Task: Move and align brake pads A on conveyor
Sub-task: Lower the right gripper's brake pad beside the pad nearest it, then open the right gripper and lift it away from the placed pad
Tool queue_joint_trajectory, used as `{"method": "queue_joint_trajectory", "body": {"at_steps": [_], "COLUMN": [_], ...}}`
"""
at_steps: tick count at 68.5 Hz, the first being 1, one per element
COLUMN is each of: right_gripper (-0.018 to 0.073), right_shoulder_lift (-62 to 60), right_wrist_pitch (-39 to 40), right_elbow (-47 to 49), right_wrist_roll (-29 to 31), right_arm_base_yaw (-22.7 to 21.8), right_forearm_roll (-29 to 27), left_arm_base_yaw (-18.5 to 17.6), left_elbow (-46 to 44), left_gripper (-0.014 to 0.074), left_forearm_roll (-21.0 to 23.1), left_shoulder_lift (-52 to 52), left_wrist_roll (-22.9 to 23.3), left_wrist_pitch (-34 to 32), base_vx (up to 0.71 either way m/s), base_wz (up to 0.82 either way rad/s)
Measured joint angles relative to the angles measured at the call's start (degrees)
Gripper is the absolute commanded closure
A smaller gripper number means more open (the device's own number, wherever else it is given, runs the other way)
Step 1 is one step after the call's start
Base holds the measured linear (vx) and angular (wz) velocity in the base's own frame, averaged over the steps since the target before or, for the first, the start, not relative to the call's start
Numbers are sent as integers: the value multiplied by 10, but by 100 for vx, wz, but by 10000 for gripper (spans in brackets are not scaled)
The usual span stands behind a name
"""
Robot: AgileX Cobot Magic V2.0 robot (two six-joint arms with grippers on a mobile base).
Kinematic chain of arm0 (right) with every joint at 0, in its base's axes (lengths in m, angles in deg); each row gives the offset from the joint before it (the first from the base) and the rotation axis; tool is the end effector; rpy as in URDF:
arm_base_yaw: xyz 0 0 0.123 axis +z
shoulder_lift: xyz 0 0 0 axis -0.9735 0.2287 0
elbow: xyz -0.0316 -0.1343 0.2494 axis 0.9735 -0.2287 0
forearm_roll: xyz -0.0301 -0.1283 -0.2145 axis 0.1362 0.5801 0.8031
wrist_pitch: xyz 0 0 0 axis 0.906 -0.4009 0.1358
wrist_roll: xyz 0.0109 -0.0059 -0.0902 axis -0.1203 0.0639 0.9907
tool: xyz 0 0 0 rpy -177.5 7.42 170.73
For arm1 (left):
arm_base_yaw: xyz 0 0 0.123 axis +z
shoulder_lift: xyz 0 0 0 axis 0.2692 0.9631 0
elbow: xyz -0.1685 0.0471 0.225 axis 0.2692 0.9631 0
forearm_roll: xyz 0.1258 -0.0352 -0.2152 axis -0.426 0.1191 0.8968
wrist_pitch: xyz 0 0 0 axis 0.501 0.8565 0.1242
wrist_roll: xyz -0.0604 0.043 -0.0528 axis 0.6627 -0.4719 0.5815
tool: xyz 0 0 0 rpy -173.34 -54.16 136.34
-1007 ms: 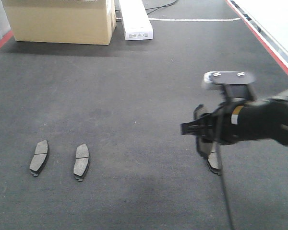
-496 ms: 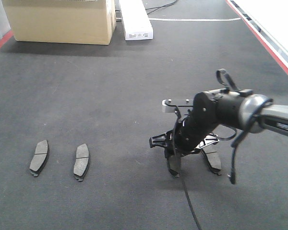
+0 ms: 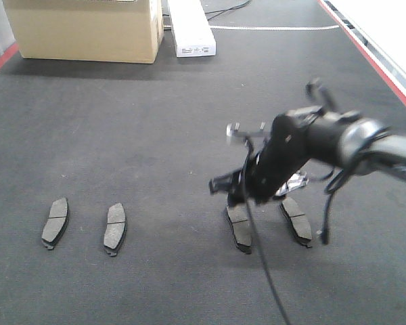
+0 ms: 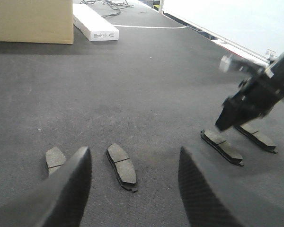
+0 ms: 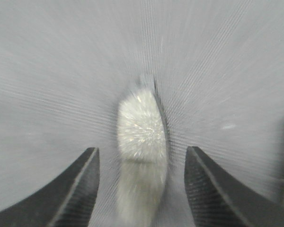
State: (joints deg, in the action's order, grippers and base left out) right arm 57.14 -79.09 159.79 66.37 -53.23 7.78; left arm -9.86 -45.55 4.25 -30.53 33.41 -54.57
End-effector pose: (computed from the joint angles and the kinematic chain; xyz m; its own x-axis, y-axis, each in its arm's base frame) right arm 0.3710 0.1682 0.2086 -0.9208 -0.1555 -0.3576 -0.2191 0.9649 0.1447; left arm 0.0612 -0.0203 0.2839 -0.2405 -0.0554 -0.9691 0.3175 0.9389 -0.1325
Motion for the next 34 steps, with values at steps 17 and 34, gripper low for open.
{"method": "queue_joint_trajectory", "body": {"at_steps": [17, 34], "right_gripper": [159, 159], "right_shoulder_lift": [-164, -372], "right_wrist_pitch": [14, 50], "right_elbow": [-77, -218], "right_wrist_roll": [-33, -59], "right_arm_base_yaw": [0, 0], "right_forearm_roll": [69, 126], "left_arm_base_yaw": [0, 0], "left_elbow": [0, 0], "left_gripper": [189, 189], "left_forearm_roll": [0, 0], "left_shoulder_lift": [0, 0], "left_wrist_roll": [0, 0], "left_wrist_pitch": [0, 0], "base_vx": [0, 0], "base_wz": [0, 0]}}
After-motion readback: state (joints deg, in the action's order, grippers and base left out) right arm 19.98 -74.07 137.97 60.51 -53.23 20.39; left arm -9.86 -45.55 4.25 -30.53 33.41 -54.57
